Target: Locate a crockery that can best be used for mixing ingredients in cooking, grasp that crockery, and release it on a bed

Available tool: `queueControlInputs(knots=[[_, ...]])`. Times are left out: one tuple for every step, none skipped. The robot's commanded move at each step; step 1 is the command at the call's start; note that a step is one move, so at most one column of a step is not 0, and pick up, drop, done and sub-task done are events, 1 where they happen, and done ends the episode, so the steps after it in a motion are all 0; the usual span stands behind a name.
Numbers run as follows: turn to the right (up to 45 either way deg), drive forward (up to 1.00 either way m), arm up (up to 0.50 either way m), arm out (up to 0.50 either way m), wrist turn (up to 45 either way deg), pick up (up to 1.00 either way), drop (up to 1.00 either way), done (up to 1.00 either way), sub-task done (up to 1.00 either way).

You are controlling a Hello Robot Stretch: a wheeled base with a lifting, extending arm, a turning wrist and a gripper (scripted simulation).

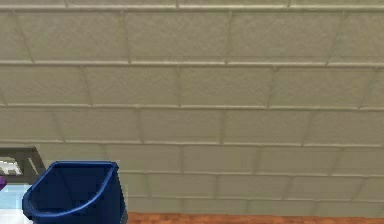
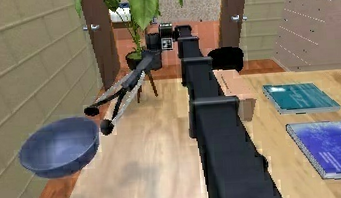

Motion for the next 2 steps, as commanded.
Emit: queueControlInputs(knots=[[0.0, 0.0, 0.0, -0.44, 0.0, 0.0, 0.0, 0.0, 0.0], [-45.0, 0.0, 0.0, 0.0, 0.0, 0.0, 0.0, 0.0, 0.0]])
